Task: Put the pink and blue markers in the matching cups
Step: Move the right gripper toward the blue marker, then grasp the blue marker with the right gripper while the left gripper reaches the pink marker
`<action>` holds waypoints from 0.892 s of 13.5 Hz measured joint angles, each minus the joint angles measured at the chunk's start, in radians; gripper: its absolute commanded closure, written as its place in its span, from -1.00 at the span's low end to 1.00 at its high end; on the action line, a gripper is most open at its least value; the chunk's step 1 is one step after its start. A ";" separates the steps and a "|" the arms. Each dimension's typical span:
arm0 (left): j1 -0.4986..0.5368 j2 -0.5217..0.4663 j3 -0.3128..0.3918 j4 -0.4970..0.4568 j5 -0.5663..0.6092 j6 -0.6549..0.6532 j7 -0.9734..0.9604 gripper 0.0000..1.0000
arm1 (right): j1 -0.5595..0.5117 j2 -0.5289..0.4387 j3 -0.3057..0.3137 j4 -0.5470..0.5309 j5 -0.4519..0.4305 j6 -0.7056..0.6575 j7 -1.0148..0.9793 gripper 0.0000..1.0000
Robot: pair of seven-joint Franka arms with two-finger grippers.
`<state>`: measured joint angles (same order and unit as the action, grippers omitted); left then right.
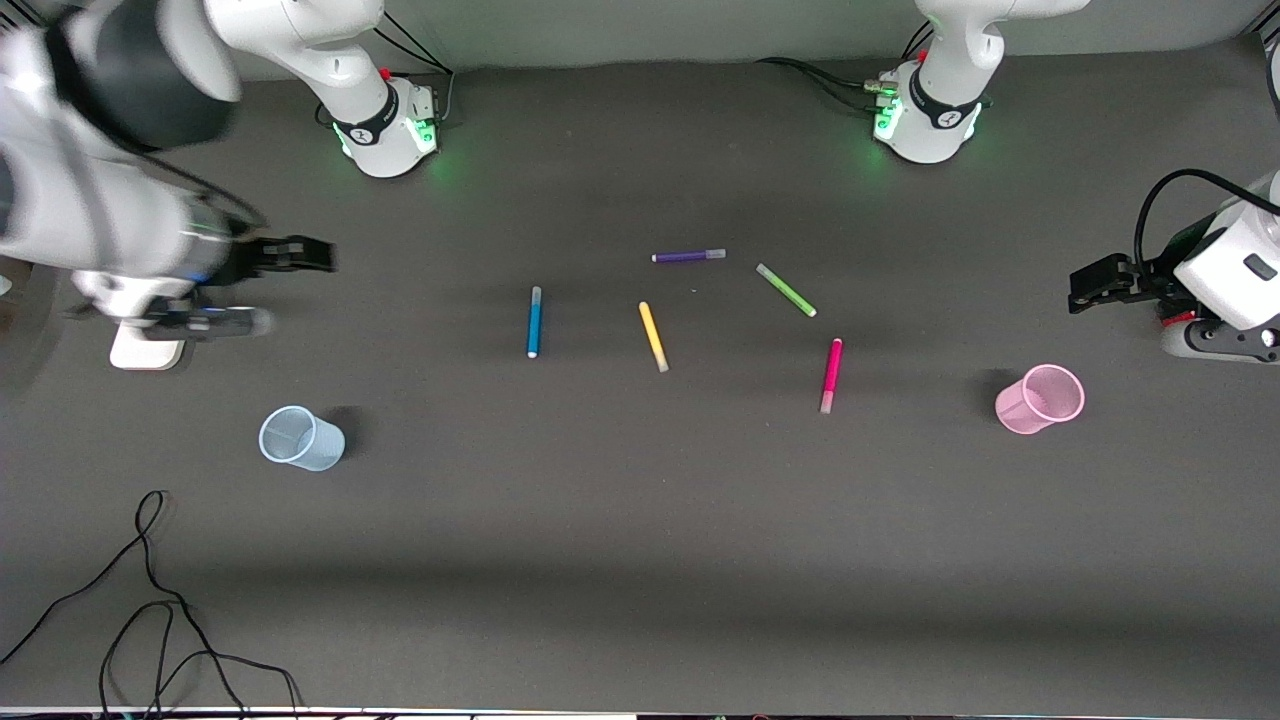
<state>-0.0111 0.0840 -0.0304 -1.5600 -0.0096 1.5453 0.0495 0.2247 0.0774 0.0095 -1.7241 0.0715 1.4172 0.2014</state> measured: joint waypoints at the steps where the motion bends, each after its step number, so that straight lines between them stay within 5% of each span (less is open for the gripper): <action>1: 0.000 0.000 0.000 0.000 0.000 0.000 0.000 -1.00 | 0.027 0.024 0.001 -0.008 0.014 0.010 0.022 -1.00; 12: -0.009 0.006 -0.004 -0.003 -0.005 0.004 0.000 -1.00 | 0.177 0.259 0.002 -0.131 0.168 0.260 0.113 -1.00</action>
<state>-0.0202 0.0896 -0.0341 -1.5628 -0.0146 1.5496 0.0491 0.4017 0.3366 0.0111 -1.8549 0.2391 1.6773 0.3144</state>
